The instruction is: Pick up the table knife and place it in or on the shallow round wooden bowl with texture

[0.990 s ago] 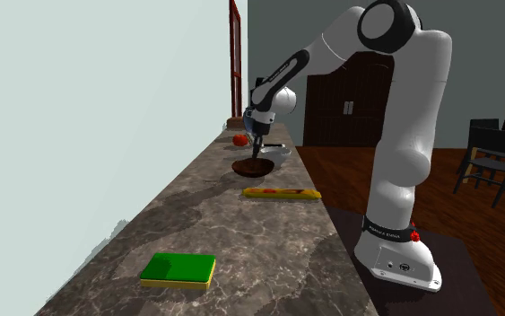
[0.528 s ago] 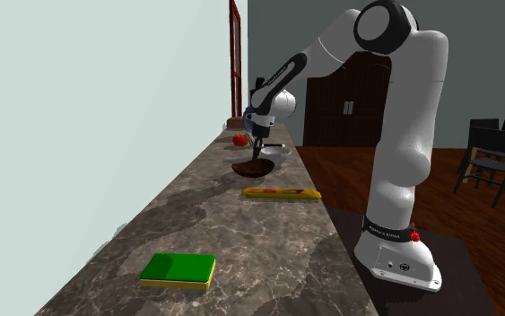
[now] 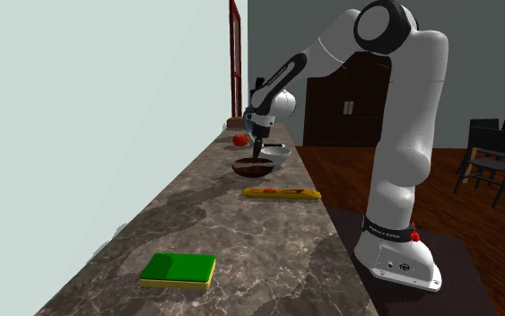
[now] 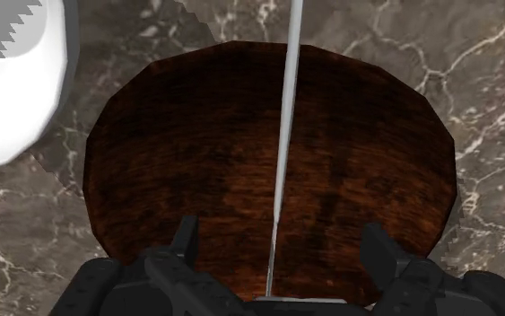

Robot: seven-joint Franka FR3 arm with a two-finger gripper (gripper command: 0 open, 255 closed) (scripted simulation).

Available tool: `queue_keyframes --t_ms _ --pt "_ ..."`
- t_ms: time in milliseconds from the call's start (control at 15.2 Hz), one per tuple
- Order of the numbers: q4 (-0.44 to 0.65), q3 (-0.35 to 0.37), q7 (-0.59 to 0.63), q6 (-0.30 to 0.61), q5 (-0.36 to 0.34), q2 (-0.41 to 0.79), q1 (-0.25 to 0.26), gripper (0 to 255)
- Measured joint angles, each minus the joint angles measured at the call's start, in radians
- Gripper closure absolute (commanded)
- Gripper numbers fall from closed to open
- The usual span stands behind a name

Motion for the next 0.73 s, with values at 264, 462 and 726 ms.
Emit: queue_keyframes --t_ms 264,462,726 --pt "0.010 -0.002 0.045 -0.084 -0.063 -0.086 -0.008 0" --pt "0.025 -0.004 0.050 -0.110 -0.072 -0.097 -0.011 0" --pt "0.028 -0.004 0.051 -0.115 -0.074 -0.098 -0.012 0"
